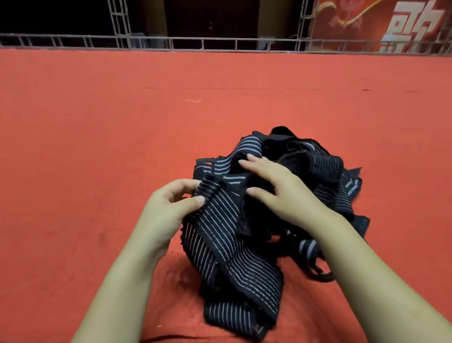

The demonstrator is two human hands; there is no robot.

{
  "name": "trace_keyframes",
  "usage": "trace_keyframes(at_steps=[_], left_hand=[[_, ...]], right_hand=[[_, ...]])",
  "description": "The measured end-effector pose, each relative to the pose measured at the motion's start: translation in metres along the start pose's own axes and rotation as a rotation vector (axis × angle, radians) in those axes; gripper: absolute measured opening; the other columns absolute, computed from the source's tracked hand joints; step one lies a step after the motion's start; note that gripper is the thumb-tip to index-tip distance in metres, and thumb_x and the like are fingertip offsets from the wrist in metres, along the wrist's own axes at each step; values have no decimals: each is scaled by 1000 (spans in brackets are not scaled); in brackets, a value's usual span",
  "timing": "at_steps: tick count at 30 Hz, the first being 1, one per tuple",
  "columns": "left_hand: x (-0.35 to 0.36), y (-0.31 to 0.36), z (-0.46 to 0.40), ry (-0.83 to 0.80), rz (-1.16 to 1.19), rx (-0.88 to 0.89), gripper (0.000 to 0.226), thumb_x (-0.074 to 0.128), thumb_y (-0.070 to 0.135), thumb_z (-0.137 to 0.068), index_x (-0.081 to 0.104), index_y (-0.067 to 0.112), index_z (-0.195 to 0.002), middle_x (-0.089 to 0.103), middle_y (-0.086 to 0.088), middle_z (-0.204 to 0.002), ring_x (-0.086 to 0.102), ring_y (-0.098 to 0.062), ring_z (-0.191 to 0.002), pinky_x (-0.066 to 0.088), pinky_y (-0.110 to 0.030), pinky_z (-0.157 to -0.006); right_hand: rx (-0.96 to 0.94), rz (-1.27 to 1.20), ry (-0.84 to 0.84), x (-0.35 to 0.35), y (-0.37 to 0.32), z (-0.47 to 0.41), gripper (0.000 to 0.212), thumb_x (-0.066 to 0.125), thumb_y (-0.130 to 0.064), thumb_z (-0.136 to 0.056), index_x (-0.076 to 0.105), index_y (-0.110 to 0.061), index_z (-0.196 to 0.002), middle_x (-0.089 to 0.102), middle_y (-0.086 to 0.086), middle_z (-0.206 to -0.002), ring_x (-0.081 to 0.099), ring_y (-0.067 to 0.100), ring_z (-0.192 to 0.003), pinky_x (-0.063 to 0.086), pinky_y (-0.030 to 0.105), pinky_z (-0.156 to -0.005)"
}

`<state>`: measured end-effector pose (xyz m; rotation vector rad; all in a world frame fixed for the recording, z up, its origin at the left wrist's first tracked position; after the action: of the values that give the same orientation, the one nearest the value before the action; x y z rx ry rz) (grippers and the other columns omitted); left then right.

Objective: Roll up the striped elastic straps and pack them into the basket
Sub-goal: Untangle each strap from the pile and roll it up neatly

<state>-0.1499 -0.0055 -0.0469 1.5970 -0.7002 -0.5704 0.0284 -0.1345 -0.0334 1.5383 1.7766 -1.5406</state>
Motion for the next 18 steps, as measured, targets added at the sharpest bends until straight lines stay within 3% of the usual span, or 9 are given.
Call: trace_keyframes(at_steps=[2, 4, 6, 8, 14, 18], left_hand=[[-3, 3, 1, -11, 13, 19, 29, 54, -13, -86, 68, 12, -90, 69, 7, -75, 61, -8, -67, 47, -19, -59], [-9, 5, 0, 31, 20, 30, 29, 54, -14, -86, 68, 12, -89, 69, 8, -73, 59, -8, -65, 46, -19, -57], [-18, 7, -2, 111, 45, 34, 30, 53, -14, -86, 67, 12, -87, 68, 7, -70, 59, -9, -62, 45, -21, -54], [-28, 10, -3, 196, 92, 37, 31, 51, -15, -86, 66, 11, -86, 67, 7, -68, 58, -6, -56, 44, -18, -48], [-46, 26, -2, 280, 176, 98, 31, 50, -14, -88, 65, 13, -86, 68, 9, -65, 61, -4, -57, 46, -16, -49], [-45, 42, -3, 259, 185, 145, 31, 50, -12, -89, 66, 13, -87, 70, 8, -69, 62, -8, -63, 48, -18, -53]], right_hand=[[-29, 57, -142, 9, 5, -12, 34, 62, -20, -92, 62, -23, -126, 37, -6, -152, 20, 14, -145, 16, 38, -119], [-13, 129, -164, 15, 9, -19, 18, 63, -22, -92, 70, -18, -108, 54, -2, -140, 33, 19, -141, 27, 48, -114], [34, 161, -62, 13, 14, -20, 17, 62, -21, -91, 71, -15, -104, 67, 3, -118, 53, 24, -124, 41, 42, -101], [126, 192, 87, 7, 22, -19, 19, 61, -22, -92, 71, -13, -105, 70, 6, -109, 60, 27, -109, 45, 36, -92], [402, 229, 266, -22, 44, -16, 23, 60, -17, -91, 70, -8, -110, 69, 12, -115, 58, 30, -113, 40, 32, -91], [359, 215, 168, -34, 23, -17, 45, 56, -2, -87, 59, -15, -130, 59, 5, -133, 53, 23, -123, 39, 30, -102]])
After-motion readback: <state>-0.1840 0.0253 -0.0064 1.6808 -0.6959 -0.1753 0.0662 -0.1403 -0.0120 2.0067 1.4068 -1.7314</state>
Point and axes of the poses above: each hand's wrist, its own z-axis away from the middle knuckle, its own x-axis out of the palm, y = z × x, the point moved 1 cm from there along -z, towards the middle knuckle
